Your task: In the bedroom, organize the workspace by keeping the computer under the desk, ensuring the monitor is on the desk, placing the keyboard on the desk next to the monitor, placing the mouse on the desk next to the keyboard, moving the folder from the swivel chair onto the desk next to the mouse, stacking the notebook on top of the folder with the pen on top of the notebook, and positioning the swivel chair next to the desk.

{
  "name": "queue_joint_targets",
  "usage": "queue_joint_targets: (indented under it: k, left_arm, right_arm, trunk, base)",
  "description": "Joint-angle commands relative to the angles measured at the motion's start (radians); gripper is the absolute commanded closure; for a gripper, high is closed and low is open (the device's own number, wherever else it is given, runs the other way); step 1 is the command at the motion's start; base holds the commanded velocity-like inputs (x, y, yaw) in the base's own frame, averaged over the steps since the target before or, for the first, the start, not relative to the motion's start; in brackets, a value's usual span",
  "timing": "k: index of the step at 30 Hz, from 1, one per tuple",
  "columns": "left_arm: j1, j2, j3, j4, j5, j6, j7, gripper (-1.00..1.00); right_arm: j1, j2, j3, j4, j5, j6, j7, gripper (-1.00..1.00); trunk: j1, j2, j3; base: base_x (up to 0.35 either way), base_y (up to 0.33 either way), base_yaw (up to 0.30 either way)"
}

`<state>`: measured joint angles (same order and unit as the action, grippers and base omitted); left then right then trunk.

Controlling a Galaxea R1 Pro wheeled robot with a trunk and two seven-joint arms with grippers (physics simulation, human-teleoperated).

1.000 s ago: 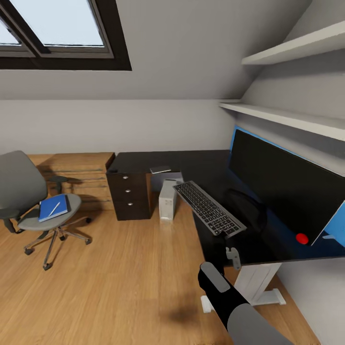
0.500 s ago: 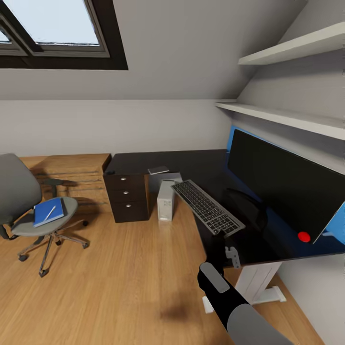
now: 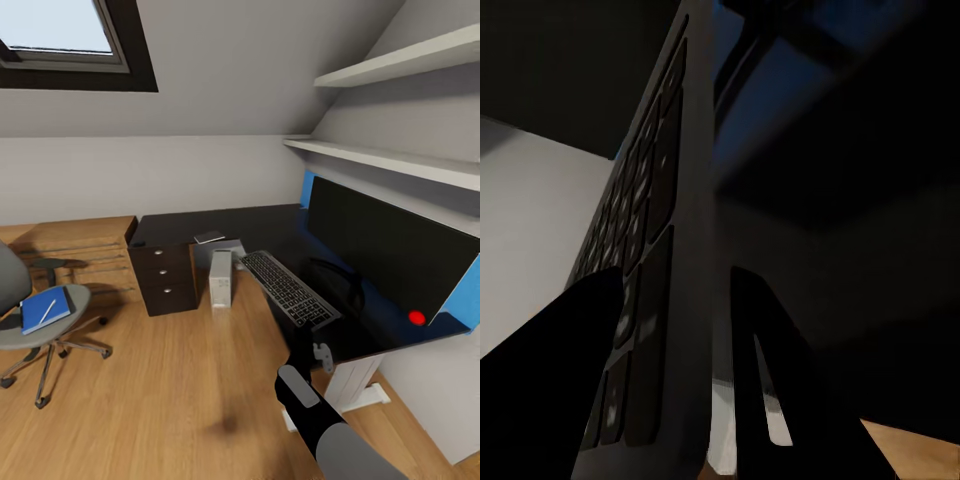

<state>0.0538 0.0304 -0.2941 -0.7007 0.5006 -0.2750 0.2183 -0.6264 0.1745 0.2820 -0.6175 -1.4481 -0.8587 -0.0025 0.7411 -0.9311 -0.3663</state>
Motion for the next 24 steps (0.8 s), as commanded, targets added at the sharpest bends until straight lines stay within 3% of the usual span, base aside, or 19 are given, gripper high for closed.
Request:
queue_joint_targets:
  k: [1, 9, 16, 24]
  left_arm:
    - [0.000, 0.002, -0.008, -0.002, 0.009, -0.004, 0.009, -1.00]
    - [0.000, 0.002, -0.006, -0.002, 0.009, -0.006, 0.009, -1.00]
    - [0.000, 0.003, -0.005, -0.002, 0.009, -0.006, 0.009, -1.00]
    - [0.000, 0.003, -0.004, -0.002, 0.009, -0.005, 0.010, -1.00]
  right_arm:
    - [-0.001, 0.000, 0.003, 0.000, -0.003, -0.005, 0.001, 1.00]
    - [-0.001, 0.000, 0.002, -0.001, -0.004, -0.005, 0.001, 1.00]
    - [-0.001, 0.000, 0.002, -0.001, -0.005, -0.005, 0.001, 1.00]
    - [-0.001, 0.000, 0.004, -0.007, -0.006, -0.004, 0.001, 1.00]
  trunk:
    - [0.000, -0.001, -0.002]
    - [0.000, -0.001, -0.011]
    - [0.000, -0.001, -0.020]
    - [0.000, -0.001, -0.022]
  base:
    - [0.006, 0.027, -0.187]
    - [0.002, 0.017, -0.189]
    - [0.000, 0.216, -0.186]
    - [0.000, 0.045, -0.049]
